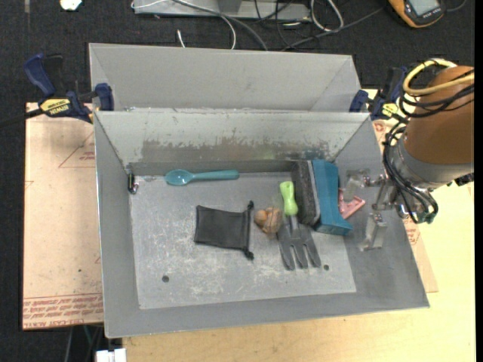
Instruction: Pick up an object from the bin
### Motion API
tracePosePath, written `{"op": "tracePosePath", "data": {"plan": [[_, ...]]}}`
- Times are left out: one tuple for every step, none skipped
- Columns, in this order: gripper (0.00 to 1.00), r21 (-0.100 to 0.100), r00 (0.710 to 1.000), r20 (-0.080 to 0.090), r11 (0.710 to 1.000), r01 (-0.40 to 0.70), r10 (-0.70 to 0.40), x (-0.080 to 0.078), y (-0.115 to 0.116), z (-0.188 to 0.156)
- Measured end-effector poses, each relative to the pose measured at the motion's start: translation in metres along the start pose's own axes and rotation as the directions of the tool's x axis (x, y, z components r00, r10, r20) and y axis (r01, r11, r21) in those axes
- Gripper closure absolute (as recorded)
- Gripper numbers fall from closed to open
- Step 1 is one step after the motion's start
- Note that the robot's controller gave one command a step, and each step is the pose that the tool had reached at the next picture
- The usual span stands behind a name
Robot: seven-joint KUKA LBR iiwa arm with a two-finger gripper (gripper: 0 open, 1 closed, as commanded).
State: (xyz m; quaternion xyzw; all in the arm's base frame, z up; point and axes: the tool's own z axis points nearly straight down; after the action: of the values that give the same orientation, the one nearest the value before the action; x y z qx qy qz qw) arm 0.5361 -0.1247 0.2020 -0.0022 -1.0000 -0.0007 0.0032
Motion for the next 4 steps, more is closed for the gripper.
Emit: {"op": "tracePosePath", "data": {"plan": [[0.00, 0.001, 1.000, 0.008, 1.000, 0.004, -0.004, -0.002, 0.001, -0.005], [0.00, 0.003, 0.999, 0.014, 0.999, 0.052, -0.052, -0.024, 0.038, 0.051], [0.00, 0.000, 0.998, 0.009, 0.998, 0.064, -0.064, -0.030, 0.058, 0.084], [0.00, 0.002, 0.981, 0.010, 0.981, 0.195, -0.195, 0.001, 0.055, 0.125]]}}
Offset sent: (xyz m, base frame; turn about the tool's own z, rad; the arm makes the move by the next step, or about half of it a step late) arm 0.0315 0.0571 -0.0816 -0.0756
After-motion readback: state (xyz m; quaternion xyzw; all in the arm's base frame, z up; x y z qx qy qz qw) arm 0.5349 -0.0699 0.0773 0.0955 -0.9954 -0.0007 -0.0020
